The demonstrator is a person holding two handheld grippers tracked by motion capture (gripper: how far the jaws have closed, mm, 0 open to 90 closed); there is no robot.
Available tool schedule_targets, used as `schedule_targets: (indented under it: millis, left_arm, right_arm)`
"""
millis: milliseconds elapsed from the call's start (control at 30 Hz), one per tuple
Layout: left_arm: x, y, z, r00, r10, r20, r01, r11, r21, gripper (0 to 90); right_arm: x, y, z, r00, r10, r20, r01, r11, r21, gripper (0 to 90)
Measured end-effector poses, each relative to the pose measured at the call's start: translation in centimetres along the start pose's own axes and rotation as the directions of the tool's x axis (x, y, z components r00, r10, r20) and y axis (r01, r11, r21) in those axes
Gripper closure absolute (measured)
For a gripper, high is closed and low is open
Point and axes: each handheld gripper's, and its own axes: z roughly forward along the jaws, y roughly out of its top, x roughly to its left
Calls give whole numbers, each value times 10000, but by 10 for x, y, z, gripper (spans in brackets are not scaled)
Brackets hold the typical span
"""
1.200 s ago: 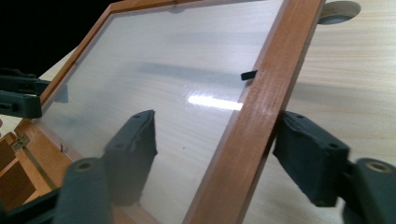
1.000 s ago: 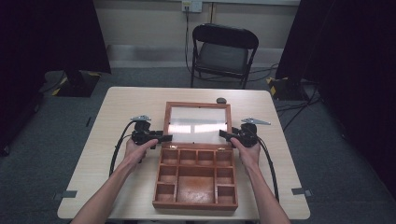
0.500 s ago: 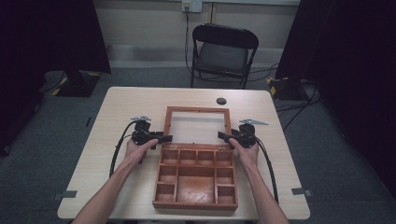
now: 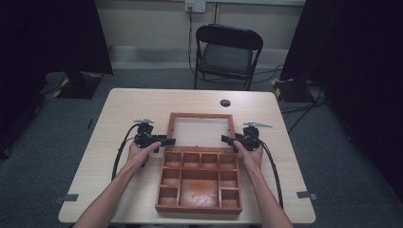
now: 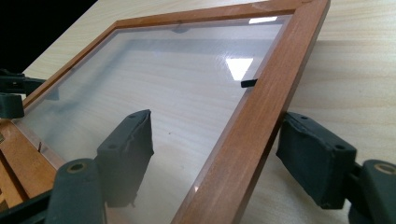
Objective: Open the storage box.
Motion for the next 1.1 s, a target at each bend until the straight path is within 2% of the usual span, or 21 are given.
schedule_targets:
  millis: [33,200,467,600,633,733,767,900,1033,1100]
  left_arm:
    - [-1,0,1,9994,197,-272,-197,9998,20,348]
    - [-2,1,1,9992,233,-336,-229,9997,101,341]
    - [-5,2,0,9990,286,-342,-284,9996,57,314]
    - [-9,3,-5,9983,368,-455,-375,9992,-145,294]
    - [-10,4,-7,9968,512,-622,-520,9986,-107,288]
    - [-13,3,-14,9956,621,-707,-626,9980,-43,270]
    - [-14,3,-20,9942,727,-794,-734,9973,-57,258]
    - [-17,-1,-29,9929,790,-888,-814,9964,-231,242]
    - [-17,-9,-41,9919,751,-1028,-780,9966,-245,222]
    - [-17,-10,-44,9912,798,-1055,-827,9963,-233,208]
  right_arm:
    - [0,0,0,9995,-191,261,190,9998,51,255]
    - [0,1,-3,9989,-289,360,286,9995,91,248]
    - [1,1,-4,9993,-295,239,293,9995,101,243]
    - [2,2,-7,9991,-393,167,393,9992,36,243]
    - [3,3,-11,9987,-468,192,468,9989,6,243]
    - [3,3,-15,9984,-511,241,512,9987,-18,243]
    - [3,4,-22,9979,-578,284,579,9983,-35,243]
    - [0,5,-34,9958,-653,635,652,9979,32,238]
    - [1,3,-50,9934,-900,708,897,9959,69,222]
    - [1,2,-53,9929,-936,736,935,9956,47,212]
